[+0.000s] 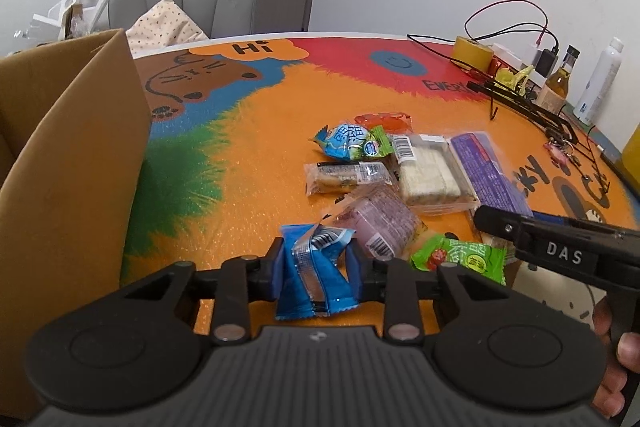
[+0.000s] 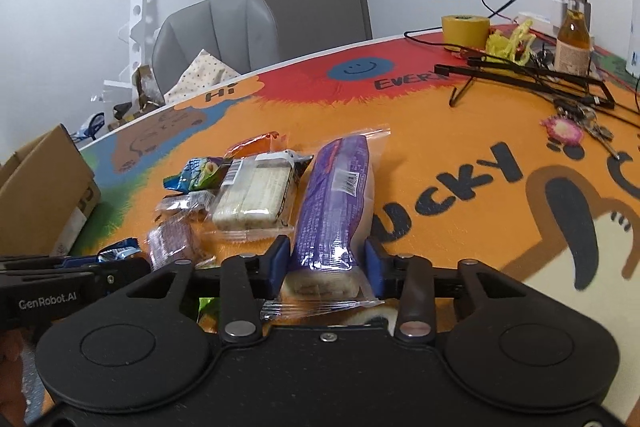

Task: Organize snacks
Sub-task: 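Grasp the blue snack pack with the left gripper while the right grasps the purple bread bag, then carry both snacks over the cardboard box and open both grippers to drop them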

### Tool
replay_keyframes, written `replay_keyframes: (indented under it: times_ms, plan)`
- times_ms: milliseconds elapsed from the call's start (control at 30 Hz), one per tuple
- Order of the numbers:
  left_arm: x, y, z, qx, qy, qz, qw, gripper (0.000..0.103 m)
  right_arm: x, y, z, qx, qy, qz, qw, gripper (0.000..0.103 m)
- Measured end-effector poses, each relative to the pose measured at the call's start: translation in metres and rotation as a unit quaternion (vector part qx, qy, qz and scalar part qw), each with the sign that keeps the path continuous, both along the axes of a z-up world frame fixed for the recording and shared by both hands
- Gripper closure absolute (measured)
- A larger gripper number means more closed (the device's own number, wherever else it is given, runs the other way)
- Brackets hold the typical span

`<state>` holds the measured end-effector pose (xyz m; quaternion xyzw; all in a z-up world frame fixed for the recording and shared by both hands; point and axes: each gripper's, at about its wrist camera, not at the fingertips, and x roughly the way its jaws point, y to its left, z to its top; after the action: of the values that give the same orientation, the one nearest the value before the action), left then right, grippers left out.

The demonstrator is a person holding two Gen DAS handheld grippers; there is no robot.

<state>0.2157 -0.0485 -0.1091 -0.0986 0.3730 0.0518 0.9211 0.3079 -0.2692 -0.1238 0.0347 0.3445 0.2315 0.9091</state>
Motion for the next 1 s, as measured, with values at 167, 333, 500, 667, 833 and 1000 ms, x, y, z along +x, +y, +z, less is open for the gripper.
replay_keyframes:
  times_ms: [167, 333, 500, 667, 833, 1000]
  plan:
    - [-0.008, -0.003, 0.004, -0.003, -0.005, -0.005, 1.0000, 0.073, -0.010, -0.011, 0.004, 0.015, 0.001, -0.012, 1.000, 0.070]
    - [-0.018, -0.006, 0.014, -0.004, -0.019, -0.008, 0.9998, 0.073, -0.021, -0.018, 0.015, 0.027, -0.013, -0.022, 0.999, 0.072]
    - [-0.031, -0.006, 0.027, -0.004, -0.035, -0.009, 0.9993, 0.073, -0.035, -0.022, 0.028, 0.038, -0.032, -0.024, 0.998, 0.075]
    - [-0.045, -0.002, 0.039, -0.003, -0.051, -0.007, 0.9987, 0.073, -0.050, -0.025, 0.036, 0.043, -0.044, -0.025, 0.998, 0.081]
    - [-0.060, -0.003, 0.043, -0.003, -0.060, -0.011, 0.9981, 0.073, -0.066, -0.033, 0.031, 0.040, -0.032, -0.035, 0.998, 0.081]
    - [-0.069, -0.006, 0.037, -0.005, -0.058, -0.022, 0.9981, 0.073, -0.077, -0.041, 0.024, 0.035, -0.013, -0.046, 0.998, 0.081]
